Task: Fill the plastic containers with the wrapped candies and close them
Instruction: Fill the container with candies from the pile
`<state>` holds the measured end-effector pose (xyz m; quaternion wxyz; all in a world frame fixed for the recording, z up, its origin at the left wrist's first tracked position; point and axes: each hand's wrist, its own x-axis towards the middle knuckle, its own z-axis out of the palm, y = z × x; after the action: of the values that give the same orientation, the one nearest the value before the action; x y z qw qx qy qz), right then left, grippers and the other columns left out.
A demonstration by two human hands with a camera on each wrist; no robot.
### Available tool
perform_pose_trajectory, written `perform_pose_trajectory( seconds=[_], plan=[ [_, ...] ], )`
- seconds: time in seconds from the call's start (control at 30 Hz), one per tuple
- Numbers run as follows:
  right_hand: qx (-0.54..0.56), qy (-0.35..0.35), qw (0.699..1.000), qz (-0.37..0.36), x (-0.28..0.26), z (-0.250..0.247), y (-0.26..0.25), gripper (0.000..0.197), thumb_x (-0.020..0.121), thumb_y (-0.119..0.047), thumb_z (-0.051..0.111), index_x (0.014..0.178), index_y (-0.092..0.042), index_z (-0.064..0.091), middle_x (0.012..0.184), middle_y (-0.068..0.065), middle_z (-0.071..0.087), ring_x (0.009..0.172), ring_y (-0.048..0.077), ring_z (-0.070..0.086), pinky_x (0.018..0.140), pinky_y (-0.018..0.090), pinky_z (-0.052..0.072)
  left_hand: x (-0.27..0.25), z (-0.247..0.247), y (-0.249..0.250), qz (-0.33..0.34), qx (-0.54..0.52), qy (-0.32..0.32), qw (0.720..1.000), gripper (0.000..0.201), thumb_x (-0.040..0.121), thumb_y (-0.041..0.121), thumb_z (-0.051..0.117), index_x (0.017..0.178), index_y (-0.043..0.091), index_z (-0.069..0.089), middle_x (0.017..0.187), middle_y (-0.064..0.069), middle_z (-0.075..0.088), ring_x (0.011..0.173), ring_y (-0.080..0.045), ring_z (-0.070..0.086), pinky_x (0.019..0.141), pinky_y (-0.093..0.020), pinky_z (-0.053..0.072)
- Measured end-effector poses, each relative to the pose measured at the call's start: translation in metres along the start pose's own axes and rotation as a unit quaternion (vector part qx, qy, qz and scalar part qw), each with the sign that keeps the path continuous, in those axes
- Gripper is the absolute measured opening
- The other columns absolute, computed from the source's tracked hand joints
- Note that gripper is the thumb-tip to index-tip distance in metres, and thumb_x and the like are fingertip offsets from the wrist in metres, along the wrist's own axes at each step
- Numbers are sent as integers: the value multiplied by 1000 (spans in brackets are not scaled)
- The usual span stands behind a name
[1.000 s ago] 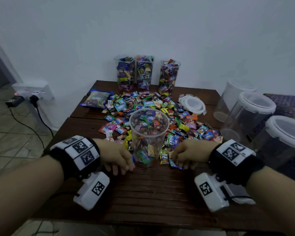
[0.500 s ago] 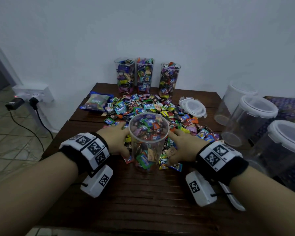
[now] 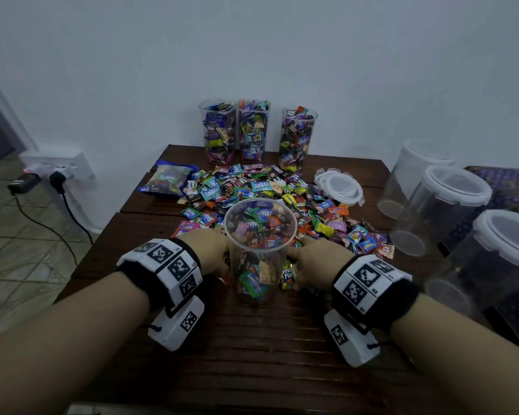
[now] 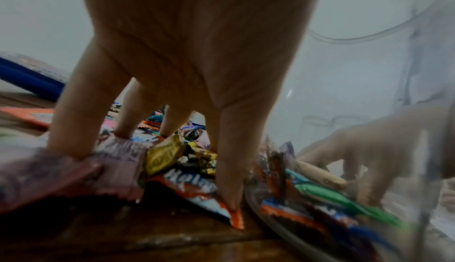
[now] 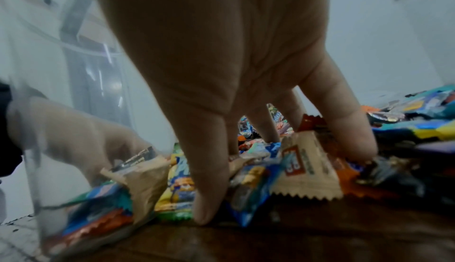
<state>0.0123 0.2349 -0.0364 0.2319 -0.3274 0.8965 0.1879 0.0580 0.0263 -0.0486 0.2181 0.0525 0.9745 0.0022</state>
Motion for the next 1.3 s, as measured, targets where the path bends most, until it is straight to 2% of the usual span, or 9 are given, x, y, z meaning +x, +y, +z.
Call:
perform_pose_trajectory(
  seconds=[0.27, 0.47, 0.67, 0.8, 0.93, 1.1, 1.17, 1.23, 1.3],
  plan=[
    [26, 35, 999, -12, 4, 3, 2, 41, 102, -25, 35, 142, -25, 35, 125, 15, 43, 107, 31, 52, 82, 35, 45, -2, 2, 0, -39, 35, 42, 998, 40, 87, 36, 60, 126, 27, 57, 118, 1, 63, 101, -22, 60, 83, -37, 53],
    [29, 50, 998, -2, 1, 4, -2, 43, 98, -17, 43, 140, -22, 38, 127, 14, 42, 105, 32, 55, 80, 37, 48, -6, 3, 4, -72, 43, 60, 995, 13, 94, 25, 50, 95, 18, 61, 93, -4, 63, 84, -24, 58, 72, -33, 51],
    [44, 56, 997, -4, -5, 1, -1, 47, 93, -7, 51, 137, -19, 41, 131, 13, 40, 113, 32, 51, 79, 34, 43, -12, -4, 4, -113, 22, 65, 991, 18, 95, 17, 46, 81, 9, 54, 72, -4, 49, 70, -22, 48, 60, -29, 38],
    [59, 70, 996, -6, -8, 3, 1, 52, 93, -5, 48, 141, -22, 35, 130, 11, 43, 115, 29, 50, 79, 32, 42, -15, -8, -2, -101, -18, 93, 990, 19, 94, 18, 49, 78, 12, 55, 77, -6, 56, 71, -22, 51, 61, -30, 40],
    [63, 73, 995, -9, -12, 2, 1, 52, 93, -4, 47, 141, -19, 36, 129, 11, 47, 117, 28, 50, 83, 33, 43, -24, -15, 3, -92, -72, 127, 985, 22, 96, 19, 49, 92, 8, 68, 71, -3, 51, 69, -21, 50, 55, -26, 35],
    [82, 85, 993, 0, -13, 3, 3, 47, 91, -1, 45, 135, -19, 44, 127, 10, 49, 116, 28, 50, 78, 32, 41, -33, -25, 6, -99, -120, 183, 971, 22, 96, 20, 50, 95, 8, 69, 67, 2, 51, 70, -20, 47, 67, -27, 37],
    [88, 105, 991, 1, -15, 4, 4, 41, 92, -3, 43, 130, -18, 48, 125, 10, 49, 114, 29, 50, 74, 31, 37, -34, -26, 5, -87, -159, 209, 961, 20, 94, 20, 54, 100, 11, 71, 82, -3, 65, 81, -21, 56, 78, -33, 46],
    [92, 108, 990, 1, -17, 4, 5, 31, 92, -3, 43, 118, -18, 54, 120, 10, 48, 110, 28, 50, 72, 30, 32, -38, -30, 5, -79, -194, 242, 947, 19, 93, 19, 56, 102, 12, 72, 95, -7, 70, 82, -20, 61, 81, -33, 48],
    [104, 103, 989, 1, -19, 2, 6, 25, 91, -2, 44, 85, -26, 49, 109, 10, 46, 98, 25, 48, 73, 31, 34, -43, -33, 5, -74, -214, 271, 935, 19, 93, 19, 57, 103, 15, 72, 98, -6, 71, 67, -10, 56, 64, -22, 43]
  ],
)
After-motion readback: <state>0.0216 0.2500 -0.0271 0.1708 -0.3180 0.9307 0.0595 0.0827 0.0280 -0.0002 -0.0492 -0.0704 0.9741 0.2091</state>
